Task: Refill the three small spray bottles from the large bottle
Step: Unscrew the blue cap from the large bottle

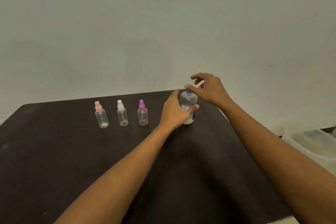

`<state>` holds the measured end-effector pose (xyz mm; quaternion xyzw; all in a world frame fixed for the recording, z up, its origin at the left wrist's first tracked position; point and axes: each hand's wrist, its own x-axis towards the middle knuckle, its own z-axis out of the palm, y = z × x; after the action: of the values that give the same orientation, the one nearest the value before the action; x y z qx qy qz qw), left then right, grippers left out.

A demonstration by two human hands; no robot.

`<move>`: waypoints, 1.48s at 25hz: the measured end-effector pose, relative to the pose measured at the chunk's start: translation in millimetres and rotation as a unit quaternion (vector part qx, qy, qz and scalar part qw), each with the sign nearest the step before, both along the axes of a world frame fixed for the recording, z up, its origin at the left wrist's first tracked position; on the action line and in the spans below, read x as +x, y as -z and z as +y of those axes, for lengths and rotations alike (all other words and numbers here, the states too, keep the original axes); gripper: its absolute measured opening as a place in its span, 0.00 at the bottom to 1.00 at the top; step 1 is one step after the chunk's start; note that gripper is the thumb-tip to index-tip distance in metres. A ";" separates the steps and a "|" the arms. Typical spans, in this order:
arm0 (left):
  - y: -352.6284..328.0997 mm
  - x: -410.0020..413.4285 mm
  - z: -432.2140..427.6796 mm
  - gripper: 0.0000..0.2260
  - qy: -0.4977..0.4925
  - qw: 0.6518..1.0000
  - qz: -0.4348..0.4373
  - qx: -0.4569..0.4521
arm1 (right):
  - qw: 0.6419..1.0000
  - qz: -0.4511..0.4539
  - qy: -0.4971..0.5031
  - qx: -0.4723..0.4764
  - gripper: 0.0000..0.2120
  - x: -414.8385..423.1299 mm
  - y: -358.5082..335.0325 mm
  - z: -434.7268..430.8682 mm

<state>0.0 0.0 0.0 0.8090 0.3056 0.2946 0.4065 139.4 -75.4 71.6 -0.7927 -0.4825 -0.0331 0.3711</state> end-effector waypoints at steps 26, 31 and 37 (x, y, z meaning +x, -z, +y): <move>-44.6 -119.7 -37.2 0.37 -0.073 0.993 -0.008 0.096 | 0.947 -0.104 -0.273 -0.136 0.22 -101.1 -104.8 -42.7; -52.0 -159.3 -45.8 0.38 -0.095 0.988 -0.026 0.117 | 0.955 -0.138 -0.227 -0.132 0.22 -139.3 -125.5 -45.5; -50.2 -173.9 -49.3 0.39 -0.111 0.986 -0.016 0.120 | 0.922 -0.177 -0.273 -0.212 0.08 -158.0 -144.3 -43.8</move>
<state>-173.9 -49.3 50.2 0.8083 0.3488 0.3857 0.2760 -18.6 -119.2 215.8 -0.6718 -0.7335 0.0327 0.0973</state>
